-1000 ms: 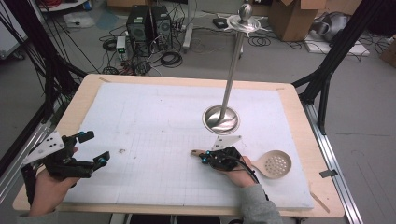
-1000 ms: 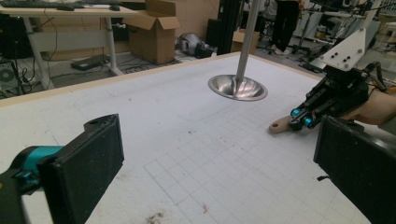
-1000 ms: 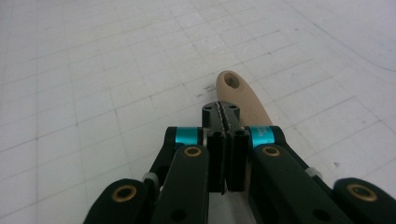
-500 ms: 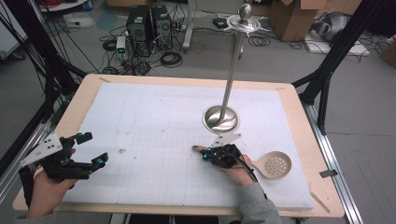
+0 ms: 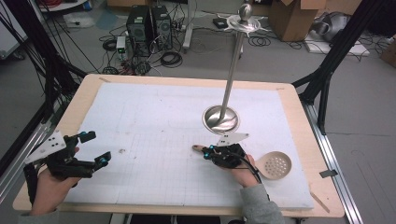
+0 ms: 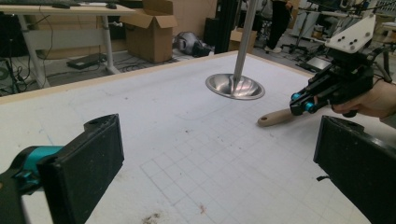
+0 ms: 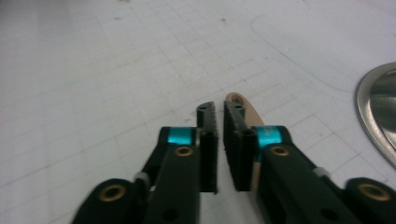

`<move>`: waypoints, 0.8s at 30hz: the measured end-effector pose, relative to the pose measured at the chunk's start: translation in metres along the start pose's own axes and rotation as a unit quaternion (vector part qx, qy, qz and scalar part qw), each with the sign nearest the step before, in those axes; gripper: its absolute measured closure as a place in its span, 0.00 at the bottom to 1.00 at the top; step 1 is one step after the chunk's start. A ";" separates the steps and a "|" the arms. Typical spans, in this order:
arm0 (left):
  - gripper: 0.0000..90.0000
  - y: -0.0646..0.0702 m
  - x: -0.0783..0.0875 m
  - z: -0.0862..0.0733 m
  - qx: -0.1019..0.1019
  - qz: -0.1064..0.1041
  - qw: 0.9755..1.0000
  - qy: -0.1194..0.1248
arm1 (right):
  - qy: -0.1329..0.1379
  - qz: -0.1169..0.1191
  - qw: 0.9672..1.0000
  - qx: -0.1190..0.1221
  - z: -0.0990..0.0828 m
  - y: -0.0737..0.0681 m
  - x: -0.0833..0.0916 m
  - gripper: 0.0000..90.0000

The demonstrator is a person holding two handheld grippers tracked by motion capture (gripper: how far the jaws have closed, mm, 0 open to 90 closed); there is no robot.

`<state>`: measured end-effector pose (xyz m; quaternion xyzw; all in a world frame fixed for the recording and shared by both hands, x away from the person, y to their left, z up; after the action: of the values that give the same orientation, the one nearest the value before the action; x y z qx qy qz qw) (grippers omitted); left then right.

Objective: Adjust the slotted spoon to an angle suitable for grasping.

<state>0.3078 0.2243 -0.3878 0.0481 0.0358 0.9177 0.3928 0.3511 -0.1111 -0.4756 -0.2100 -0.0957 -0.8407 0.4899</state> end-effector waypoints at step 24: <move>0.02 0.005 -0.023 -0.004 0.003 -0.023 1.000 -0.007 | -0.022 0.049 0.999 0.010 0.016 0.006 0.076 0.16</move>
<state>0.3192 0.2040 -0.3928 0.0554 0.0372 0.9079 0.4138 0.3277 -0.1679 -0.4274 -0.2281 -0.1051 -0.8099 0.5301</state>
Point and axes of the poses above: each handheld gripper's, and its own axes: x roughly backward along the jaws, z roughly out of its top, y roughly to its right, the point moved 9 cm from there along -x, roughly forward along the jaws, and after that the axes turned 7 degrees about y, right-handed, at the moved point
